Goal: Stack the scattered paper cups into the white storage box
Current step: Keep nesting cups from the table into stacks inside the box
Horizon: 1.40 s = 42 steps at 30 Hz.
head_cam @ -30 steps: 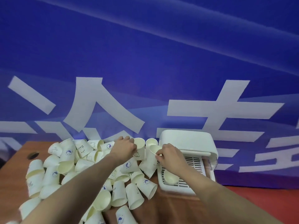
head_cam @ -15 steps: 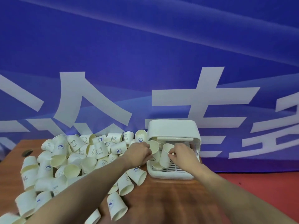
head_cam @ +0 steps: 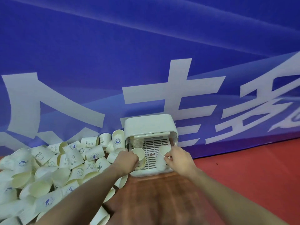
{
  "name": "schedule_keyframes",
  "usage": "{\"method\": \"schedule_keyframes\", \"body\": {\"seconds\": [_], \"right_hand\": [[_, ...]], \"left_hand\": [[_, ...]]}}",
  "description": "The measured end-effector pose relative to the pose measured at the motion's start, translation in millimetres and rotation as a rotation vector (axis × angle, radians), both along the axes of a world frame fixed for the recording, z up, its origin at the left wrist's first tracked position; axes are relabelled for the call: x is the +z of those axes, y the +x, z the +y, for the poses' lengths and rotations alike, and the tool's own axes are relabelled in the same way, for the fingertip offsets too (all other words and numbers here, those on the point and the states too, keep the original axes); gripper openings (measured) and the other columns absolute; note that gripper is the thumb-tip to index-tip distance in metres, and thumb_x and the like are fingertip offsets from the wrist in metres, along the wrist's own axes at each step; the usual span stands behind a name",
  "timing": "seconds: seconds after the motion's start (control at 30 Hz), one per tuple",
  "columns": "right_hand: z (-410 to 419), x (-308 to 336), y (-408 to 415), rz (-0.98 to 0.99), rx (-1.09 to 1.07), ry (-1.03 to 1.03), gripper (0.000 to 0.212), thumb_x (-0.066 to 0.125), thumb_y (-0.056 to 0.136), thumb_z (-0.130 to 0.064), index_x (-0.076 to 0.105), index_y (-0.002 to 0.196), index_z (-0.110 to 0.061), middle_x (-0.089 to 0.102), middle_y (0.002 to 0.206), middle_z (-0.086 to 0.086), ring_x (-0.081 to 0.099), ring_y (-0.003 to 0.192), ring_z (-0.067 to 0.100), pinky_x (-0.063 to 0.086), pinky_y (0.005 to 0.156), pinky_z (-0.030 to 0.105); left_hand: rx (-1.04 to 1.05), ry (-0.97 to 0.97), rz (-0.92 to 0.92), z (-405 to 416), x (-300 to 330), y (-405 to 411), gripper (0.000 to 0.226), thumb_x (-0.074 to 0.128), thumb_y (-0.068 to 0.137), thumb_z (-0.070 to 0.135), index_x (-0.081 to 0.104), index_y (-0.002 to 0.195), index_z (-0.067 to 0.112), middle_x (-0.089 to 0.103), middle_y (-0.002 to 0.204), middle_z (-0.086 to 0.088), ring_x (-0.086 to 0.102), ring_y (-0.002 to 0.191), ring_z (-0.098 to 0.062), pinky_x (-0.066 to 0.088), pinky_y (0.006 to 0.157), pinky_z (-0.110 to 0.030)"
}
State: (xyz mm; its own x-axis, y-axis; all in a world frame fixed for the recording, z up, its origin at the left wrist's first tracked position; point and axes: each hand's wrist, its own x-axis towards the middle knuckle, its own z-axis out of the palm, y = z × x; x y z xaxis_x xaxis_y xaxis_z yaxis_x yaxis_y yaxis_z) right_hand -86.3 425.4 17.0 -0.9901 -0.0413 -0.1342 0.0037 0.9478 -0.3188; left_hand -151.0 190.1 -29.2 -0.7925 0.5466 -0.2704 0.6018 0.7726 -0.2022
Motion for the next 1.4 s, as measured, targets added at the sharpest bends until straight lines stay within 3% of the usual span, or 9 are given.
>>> {"method": "schedule_keyframes", "body": {"seconds": [0.23, 0.43, 0.57, 0.77, 0.87, 1.07, 1.23, 1.33, 1.4], "right_hand": [[5, 1, 10, 0.015, -0.014, 0.025, 0.024, 0.054, 0.095, -0.034, 0.071, 0.083, -0.022, 0.053, 0.079, -0.003, 0.056, 0.075, 0.018, 0.037, 0.063, 0.027], [-24, 15, -6, 0.042, 0.046, 0.014, 0.039, 0.054, 0.094, -0.034, 0.048, 0.056, -0.025, 0.043, 0.063, -0.006, 0.048, 0.067, 0.020, 0.035, 0.059, 0.028], [-55, 22, -16, 0.118, 0.179, 0.023, 0.027, 0.052, 0.092, -0.033, 0.072, 0.077, -0.023, 0.048, 0.073, -0.002, 0.053, 0.075, 0.022, 0.040, 0.063, 0.031], [-87, 13, -29, 0.212, 0.310, 0.051, 0.025, 0.053, 0.089, -0.031, 0.073, 0.079, -0.018, 0.050, 0.072, 0.001, 0.060, 0.077, 0.027, 0.035, 0.058, 0.031], [-94, 7, -34, 0.250, 0.355, 0.131, 0.027, 0.050, 0.090, -0.031, 0.075, 0.089, -0.021, 0.060, 0.085, 0.005, 0.060, 0.085, 0.027, 0.030, 0.061, 0.030], [-103, -19, -37, 0.120, 0.386, 0.343, 0.031, 0.044, 0.098, -0.028, 0.073, 0.102, -0.016, 0.062, 0.102, 0.005, 0.057, 0.101, 0.028, 0.042, 0.075, 0.034], [-107, -41, -36, 0.022, 0.380, 0.411, 0.006, 0.078, 0.069, -0.027, 0.073, 0.066, -0.025, 0.061, 0.070, -0.001, 0.060, 0.074, 0.020, 0.045, 0.057, 0.032], [-105, -53, -29, 0.033, 0.423, 0.430, 0.021, 0.052, 0.091, -0.019, 0.073, 0.093, -0.020, 0.061, 0.095, 0.002, 0.055, 0.098, 0.023, 0.038, 0.074, 0.033], [-103, -56, -30, 0.034, 0.431, 0.460, 0.025, 0.047, 0.093, -0.015, 0.071, 0.100, -0.019, 0.060, 0.102, 0.002, 0.053, 0.103, 0.024, 0.036, 0.078, 0.034]], "left_hand": [[-0.004, -0.014, 0.006, 7, -11, 0, 0.038, 0.039, 0.099, 0.046, 0.060, 0.117, 0.019, 0.067, 0.111, -0.007, 0.064, 0.101, -0.027, 0.044, 0.074, -0.034], [0.058, 0.066, 0.022, -16, 8, -6, 0.041, 0.040, 0.097, 0.051, 0.059, 0.123, 0.024, 0.068, 0.110, -0.003, 0.064, 0.100, -0.025, 0.046, 0.076, -0.034], [0.146, 0.164, 0.030, -44, 19, -7, 0.042, 0.042, 0.095, 0.053, 0.059, 0.123, 0.028, 0.066, 0.114, 0.001, 0.064, 0.102, -0.021, 0.047, 0.077, -0.033], [0.231, 0.208, 0.030, -88, 23, 0, 0.052, 0.043, 0.093, 0.057, 0.049, 0.137, 0.030, 0.058, 0.120, 0.003, 0.056, 0.112, -0.020, 0.046, 0.088, -0.037], [0.255, 0.218, 0.040, -104, 22, 5, 0.052, 0.044, 0.093, 0.057, 0.048, 0.137, 0.029, 0.056, 0.123, 0.005, 0.054, 0.115, -0.017, 0.042, 0.091, -0.035], [0.295, 0.170, 0.001, -125, 18, 9, 0.053, 0.042, 0.092, 0.059, 0.048, 0.136, 0.030, 0.058, 0.121, 0.005, 0.056, 0.110, -0.019, 0.042, 0.090, -0.037], [0.311, 0.144, -0.040, -136, 11, 11, 0.054, 0.043, 0.092, 0.059, 0.045, 0.138, 0.031, 0.057, 0.122, 0.004, 0.056, 0.112, -0.020, 0.044, 0.088, -0.038], [0.299, 0.131, -0.061, -139, 4, 13, 0.054, 0.043, 0.092, 0.058, 0.044, 0.139, 0.030, 0.056, 0.124, 0.003, 0.056, 0.112, -0.021, 0.044, 0.088, -0.038], [0.284, 0.122, -0.066, -138, 3, 14, 0.054, 0.043, 0.093, 0.057, 0.044, 0.139, 0.029, 0.057, 0.124, 0.003, 0.057, 0.111, -0.021, 0.044, 0.088, -0.038]]}}
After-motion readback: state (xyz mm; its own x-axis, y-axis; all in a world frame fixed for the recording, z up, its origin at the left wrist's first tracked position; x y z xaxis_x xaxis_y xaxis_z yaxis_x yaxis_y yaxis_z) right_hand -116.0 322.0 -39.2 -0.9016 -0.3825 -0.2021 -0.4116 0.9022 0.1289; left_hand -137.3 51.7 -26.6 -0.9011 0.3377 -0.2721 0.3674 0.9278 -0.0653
